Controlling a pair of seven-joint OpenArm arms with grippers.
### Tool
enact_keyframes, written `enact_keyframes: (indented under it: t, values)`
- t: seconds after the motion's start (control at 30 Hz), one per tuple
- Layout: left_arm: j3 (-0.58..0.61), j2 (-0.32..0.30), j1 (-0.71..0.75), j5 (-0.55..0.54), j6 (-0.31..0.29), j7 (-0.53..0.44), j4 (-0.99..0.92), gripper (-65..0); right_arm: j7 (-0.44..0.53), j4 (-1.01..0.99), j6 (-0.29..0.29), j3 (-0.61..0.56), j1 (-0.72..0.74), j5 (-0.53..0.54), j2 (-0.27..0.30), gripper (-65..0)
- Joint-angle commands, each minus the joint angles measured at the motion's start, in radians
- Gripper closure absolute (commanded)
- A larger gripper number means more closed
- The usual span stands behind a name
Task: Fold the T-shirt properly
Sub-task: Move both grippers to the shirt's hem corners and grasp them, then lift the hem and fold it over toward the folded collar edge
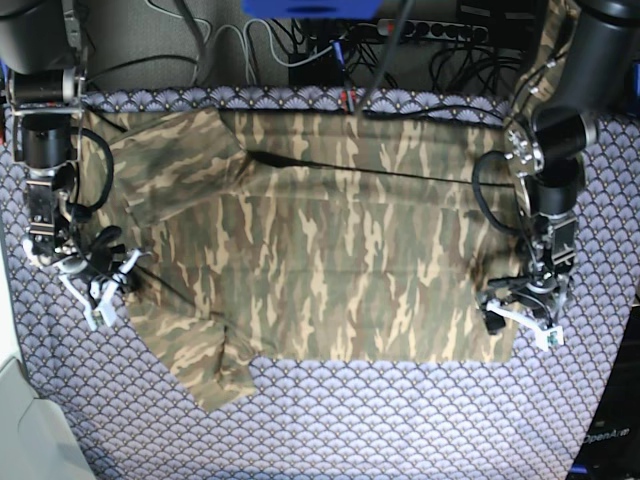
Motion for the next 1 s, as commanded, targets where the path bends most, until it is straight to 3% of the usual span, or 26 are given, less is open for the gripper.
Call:
enact_keyframes:
  t: [0.0,0.37,0.47,0.77,0.97]
  values:
    - [0.001,-0.008,-0.016,-0.007,-0.001,0.022,0.001,-55.4,-0.017,0.008,0.015,0.000,0.014,-0.009,0.012,0.0]
    - [0.003,0.024,0.019,-0.010,-0.009,0.023,0.001,-53.0,-0.023,0.008,0.015,-0.001,0.014,-0.009,0.012,0.0]
    - [0.003,0.025,0.019,-0.010,-0.010,0.022,-0.001,-43.5,-0.050,0.011,0.015,-0.001,0.015,-0.009,0.012,0.0]
    - [-0.004,0.021,0.032,-0.010,-0.003,0.025,0.005,-0.4,-0.052,0.011,0.015,-0.001,0.015,-0.009,0.016,0.0]
    - [-0.004,0.015,0.032,-0.010,-0.003,0.026,0.008,-0.4,-0.052,0.117,0.016,0.003,-0.009,-0.006,0.022,0.0]
